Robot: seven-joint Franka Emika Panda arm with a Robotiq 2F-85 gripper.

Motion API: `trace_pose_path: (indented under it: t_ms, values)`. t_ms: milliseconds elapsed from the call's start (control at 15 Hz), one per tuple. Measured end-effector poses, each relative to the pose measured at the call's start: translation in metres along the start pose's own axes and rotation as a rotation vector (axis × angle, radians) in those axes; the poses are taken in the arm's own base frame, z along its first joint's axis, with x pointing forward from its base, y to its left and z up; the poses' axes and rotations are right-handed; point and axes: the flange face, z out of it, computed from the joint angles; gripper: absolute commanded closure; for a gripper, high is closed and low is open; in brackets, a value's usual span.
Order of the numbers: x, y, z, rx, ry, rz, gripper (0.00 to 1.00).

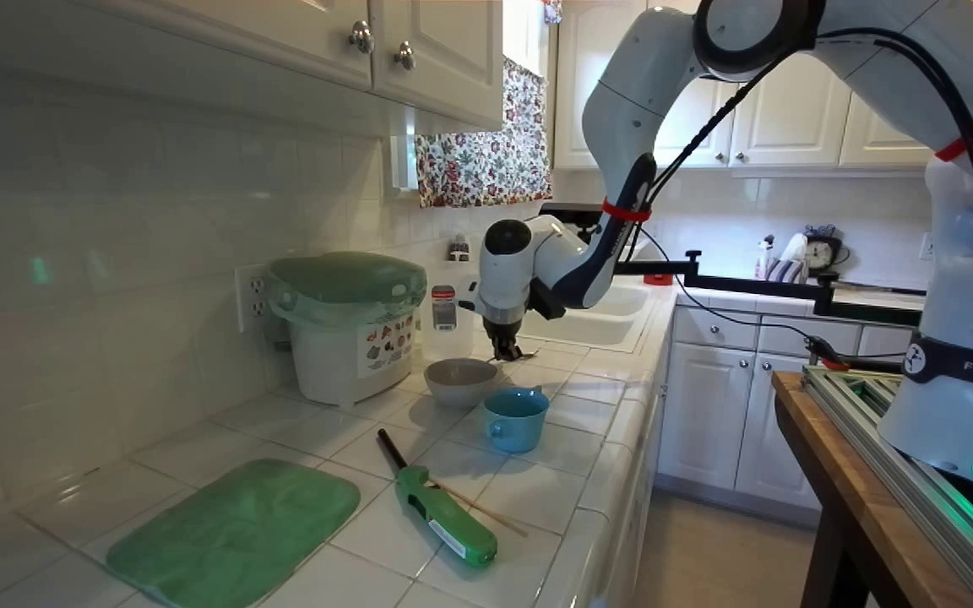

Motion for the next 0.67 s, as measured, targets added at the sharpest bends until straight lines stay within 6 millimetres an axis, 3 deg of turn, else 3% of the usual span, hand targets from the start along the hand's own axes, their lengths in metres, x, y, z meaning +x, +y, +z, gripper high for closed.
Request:
trace_pose_path:
  t_ms: [333, 667]
  values:
    - [0.006, -0.003, -0.008, -0.006, 0.005, 0.028, 1.0]
    - [0.004, -0.019, -0.032, -0.015, -0.054, 0.112, 1.0]
